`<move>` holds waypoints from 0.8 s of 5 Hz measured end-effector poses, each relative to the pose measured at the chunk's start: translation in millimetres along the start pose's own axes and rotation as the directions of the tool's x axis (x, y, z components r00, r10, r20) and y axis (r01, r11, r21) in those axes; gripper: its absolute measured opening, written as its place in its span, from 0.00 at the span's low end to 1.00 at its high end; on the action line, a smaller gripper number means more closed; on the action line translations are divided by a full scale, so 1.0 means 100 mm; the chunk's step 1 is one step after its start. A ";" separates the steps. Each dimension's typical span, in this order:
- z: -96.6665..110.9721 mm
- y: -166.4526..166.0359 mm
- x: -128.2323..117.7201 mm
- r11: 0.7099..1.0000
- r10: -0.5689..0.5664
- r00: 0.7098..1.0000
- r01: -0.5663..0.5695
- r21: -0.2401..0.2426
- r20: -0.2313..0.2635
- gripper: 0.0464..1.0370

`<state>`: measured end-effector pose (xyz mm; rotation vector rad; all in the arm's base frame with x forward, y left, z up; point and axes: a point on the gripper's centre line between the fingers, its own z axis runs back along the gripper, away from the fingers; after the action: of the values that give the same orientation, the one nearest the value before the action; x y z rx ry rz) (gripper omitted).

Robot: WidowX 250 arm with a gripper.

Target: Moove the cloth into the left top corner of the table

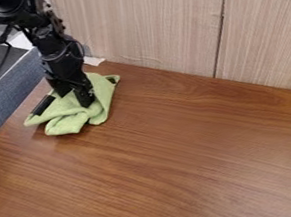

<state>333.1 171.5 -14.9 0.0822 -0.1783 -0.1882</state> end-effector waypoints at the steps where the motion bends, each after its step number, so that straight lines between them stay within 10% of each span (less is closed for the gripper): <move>1: 0.01 -0.01 0.00 1.000 -0.005 1.000 0.005 -0.011 0.004 0.96; 4: 0.58 0.08 0.24 0.997 -0.006 0.996 -0.001 0.071 0.089 0.96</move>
<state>347.2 170.8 47.0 0.1449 -0.2739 -0.1882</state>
